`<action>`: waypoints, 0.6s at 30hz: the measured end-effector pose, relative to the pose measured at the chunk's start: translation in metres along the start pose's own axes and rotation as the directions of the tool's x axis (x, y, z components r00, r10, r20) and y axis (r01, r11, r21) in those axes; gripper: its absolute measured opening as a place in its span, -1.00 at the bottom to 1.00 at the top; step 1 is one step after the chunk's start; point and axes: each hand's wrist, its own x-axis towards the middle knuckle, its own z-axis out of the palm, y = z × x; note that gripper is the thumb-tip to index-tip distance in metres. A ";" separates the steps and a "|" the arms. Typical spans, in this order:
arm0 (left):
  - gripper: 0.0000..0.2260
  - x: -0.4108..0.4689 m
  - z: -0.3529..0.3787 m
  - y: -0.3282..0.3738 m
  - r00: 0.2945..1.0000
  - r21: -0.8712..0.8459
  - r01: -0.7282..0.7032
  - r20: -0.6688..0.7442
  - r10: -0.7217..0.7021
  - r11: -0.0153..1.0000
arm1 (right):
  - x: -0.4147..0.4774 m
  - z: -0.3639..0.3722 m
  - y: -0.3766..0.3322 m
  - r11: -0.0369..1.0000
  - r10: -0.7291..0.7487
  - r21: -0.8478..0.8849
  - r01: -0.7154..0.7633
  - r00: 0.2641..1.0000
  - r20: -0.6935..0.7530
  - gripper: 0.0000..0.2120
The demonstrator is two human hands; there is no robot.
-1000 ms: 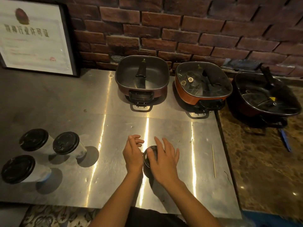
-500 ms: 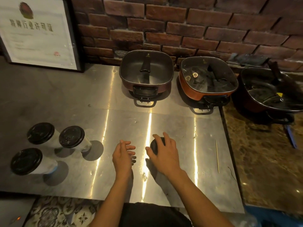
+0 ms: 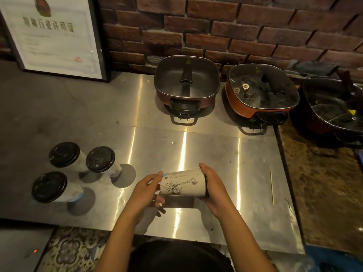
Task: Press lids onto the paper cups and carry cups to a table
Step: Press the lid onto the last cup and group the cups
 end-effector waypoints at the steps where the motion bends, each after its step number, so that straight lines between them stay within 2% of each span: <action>1: -0.54 -0.001 -0.006 0.001 1.000 -0.003 -0.012 -0.004 0.012 1.000 | -0.002 0.006 0.001 1.000 0.001 -0.001 -0.001 1.000 0.010 -0.72; 5: -0.70 -0.006 -0.032 0.004 0.998 -0.040 -0.054 0.026 0.055 0.998 | -0.007 0.026 0.005 0.999 -0.019 -0.028 0.020 1.000 0.021 -0.73; 10: -0.57 -0.014 -0.075 0.013 0.985 -0.061 -0.125 0.116 0.132 0.990 | -0.013 0.053 0.009 0.998 -0.046 -0.036 0.046 0.999 0.013 -0.76; 15: -0.53 -0.019 -0.101 0.031 0.988 0.019 -0.077 0.132 0.074 0.997 | -0.024 0.090 0.012 0.992 -0.117 -0.048 0.116 0.993 -0.020 -0.81; 18: -0.51 -0.019 -0.124 0.036 0.978 0.027 -0.119 0.178 0.113 0.992 | -0.033 0.111 0.017 0.984 -0.166 -0.078 0.162 0.985 -0.039 -0.87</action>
